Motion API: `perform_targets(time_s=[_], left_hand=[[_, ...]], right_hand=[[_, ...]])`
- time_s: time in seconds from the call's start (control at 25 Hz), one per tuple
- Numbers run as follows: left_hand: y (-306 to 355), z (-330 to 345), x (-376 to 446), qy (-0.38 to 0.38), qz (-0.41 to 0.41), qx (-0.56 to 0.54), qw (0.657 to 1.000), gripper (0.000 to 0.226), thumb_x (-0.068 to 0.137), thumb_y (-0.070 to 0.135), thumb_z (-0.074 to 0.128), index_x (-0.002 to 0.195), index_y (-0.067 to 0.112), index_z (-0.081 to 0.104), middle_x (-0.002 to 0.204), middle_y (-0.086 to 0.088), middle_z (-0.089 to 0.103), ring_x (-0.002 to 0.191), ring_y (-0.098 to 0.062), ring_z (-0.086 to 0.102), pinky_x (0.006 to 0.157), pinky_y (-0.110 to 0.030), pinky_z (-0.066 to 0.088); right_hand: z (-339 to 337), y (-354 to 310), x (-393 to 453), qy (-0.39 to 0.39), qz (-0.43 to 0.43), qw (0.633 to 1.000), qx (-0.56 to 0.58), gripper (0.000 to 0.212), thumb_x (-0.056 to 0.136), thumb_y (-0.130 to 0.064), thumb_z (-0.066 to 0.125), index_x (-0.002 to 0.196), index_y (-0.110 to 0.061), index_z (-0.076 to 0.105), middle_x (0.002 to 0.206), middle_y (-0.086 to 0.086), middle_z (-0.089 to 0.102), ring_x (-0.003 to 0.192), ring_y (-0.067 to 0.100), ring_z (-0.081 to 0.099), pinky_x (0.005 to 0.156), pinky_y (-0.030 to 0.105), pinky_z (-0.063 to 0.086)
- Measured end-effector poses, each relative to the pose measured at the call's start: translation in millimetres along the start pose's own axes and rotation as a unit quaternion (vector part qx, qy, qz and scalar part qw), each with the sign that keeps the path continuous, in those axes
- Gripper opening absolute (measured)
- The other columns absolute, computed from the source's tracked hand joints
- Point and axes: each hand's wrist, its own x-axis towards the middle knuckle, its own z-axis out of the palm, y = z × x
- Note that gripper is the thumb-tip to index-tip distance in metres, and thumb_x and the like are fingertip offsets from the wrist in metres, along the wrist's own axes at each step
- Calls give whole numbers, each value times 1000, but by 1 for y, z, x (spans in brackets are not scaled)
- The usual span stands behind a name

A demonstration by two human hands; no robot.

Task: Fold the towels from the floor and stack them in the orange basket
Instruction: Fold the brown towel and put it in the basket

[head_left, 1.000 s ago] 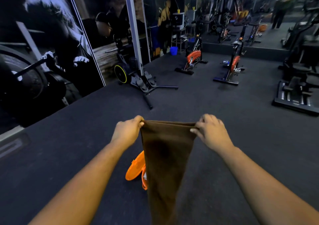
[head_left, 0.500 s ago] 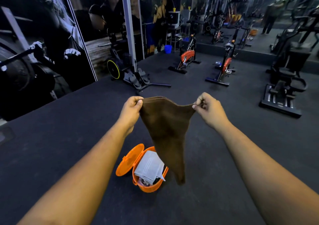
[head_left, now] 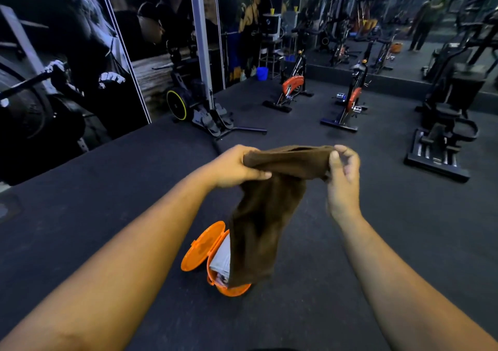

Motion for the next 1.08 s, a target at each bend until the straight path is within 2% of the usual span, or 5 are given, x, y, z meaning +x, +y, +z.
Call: perform_targets(time_s=[0.32, 0.52, 0.76, 0.92, 1.08], left_hand=[[38, -14, 3, 53, 5, -282, 958, 24, 82, 6, 73, 105, 9, 72, 102, -11, 76, 98, -27, 73, 91, -40, 59], [34, -13, 3, 96, -11, -424, 901, 33, 83, 17, 70, 114, 6, 68, 107, -15, 75, 99, -29, 73, 90, -41, 60], [-62, 55, -33, 44, -137, -466, 873, 94, 68, 85, 56, 136, 21, 56, 150, -13, 54, 129, -27, 60, 110, -45, 48], [-104, 108, -51, -3, -186, -431, 883, 77, 65, 44, 94, 126, 7, 67, 133, -19, 66, 127, -35, 60, 117, -55, 38], [-91, 82, -32, 79, -151, -380, 909, 33, 94, 10, 70, 127, 5, 67, 127, -16, 70, 122, -31, 65, 115, -52, 42]], right_hand=[[3, 69, -48, -248, 190, 942, -124, 139, 50, -86, 77, 160, -32, 12, 156, -13, 39, 145, 6, 36, 115, 32, 39], [18, 59, -49, -247, 353, 902, 24, 98, 43, -67, 94, 119, -11, 67, 117, 11, 74, 111, 26, 70, 99, 41, 54], [37, 34, -43, -130, 375, 889, 230, 56, 90, -38, 67, 134, -4, 61, 129, 23, 66, 115, 34, 68, 88, 44, 59], [26, 38, -16, -113, 347, 911, 194, 61, 94, -34, 68, 145, -6, 50, 140, 25, 58, 125, 37, 60, 99, 54, 53], [-12, 62, -31, -155, 426, 888, 81, 66, 93, -65, 46, 139, -19, 56, 139, 13, 63, 127, 30, 61, 108, 53, 46]])
